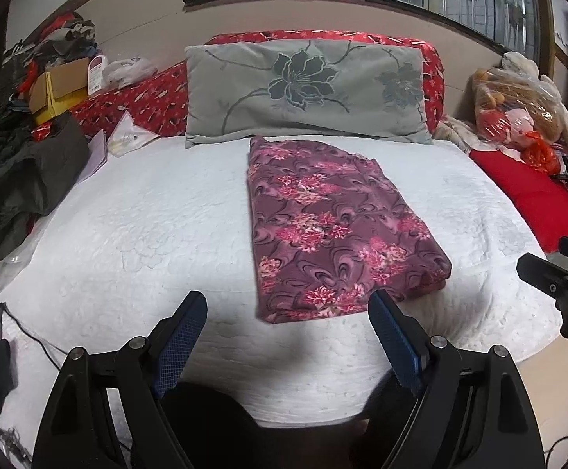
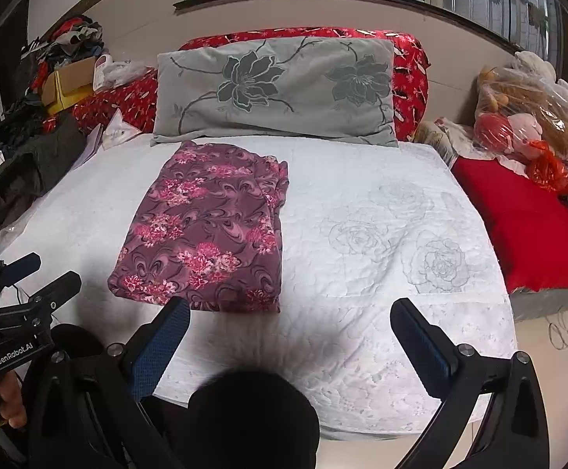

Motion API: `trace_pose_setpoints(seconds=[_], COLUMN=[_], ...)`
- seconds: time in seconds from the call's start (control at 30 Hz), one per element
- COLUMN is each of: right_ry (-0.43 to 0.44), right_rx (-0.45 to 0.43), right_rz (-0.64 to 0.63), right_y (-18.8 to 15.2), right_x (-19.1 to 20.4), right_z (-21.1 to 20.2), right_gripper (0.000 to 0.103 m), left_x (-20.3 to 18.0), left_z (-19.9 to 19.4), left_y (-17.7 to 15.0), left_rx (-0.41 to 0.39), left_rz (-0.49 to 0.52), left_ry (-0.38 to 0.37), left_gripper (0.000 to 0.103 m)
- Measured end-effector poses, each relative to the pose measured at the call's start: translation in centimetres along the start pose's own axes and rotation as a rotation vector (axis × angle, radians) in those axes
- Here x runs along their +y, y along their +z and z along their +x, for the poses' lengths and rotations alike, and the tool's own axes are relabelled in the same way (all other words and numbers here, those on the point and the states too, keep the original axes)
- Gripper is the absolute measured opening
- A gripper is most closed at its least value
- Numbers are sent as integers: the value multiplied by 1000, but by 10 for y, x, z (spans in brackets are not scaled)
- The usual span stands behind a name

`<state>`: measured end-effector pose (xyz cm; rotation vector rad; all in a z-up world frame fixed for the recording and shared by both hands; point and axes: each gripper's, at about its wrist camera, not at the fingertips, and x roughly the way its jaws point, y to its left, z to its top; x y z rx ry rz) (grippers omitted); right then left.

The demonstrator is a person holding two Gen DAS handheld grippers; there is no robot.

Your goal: Fold small clothes

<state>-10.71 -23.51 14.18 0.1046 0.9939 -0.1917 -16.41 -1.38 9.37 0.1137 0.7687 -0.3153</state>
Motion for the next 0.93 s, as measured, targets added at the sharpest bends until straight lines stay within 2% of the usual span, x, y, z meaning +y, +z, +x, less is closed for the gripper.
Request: trace_pose_setpoints(seconds=[0.43,0.63,0.93], right_ry=[-5,-6,-14], right_rx=[3,10,18], right_rz=[28,44,44], right_y=[-2,-4,-3], right_x=[-9,-10,-11], right_z=[-1,0,5], right_gripper=[103,103,103], left_x=[-10,-17,-27], left_z=[-7,-8,-7], left_y=[-1,-1,-2], left_rx=[-2,6,12], left_rz=[13,-14,-24], left_ry=[-15,-34,-11], left_gripper=[85,85,85])
